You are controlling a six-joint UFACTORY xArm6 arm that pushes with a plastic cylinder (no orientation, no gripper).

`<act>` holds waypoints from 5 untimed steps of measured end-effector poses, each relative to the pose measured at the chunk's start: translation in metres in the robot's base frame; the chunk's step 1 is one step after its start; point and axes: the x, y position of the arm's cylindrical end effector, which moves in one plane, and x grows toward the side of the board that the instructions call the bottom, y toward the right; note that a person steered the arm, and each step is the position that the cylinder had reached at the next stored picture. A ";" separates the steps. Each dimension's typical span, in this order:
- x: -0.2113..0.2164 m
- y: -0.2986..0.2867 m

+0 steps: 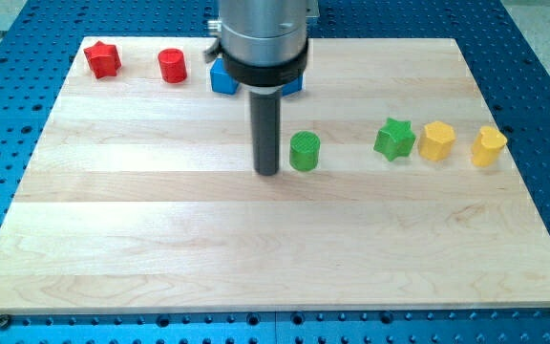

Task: Slide the green circle to the left of the green star

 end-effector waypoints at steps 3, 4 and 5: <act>-0.014 0.008; -0.011 -0.062; -0.011 -0.062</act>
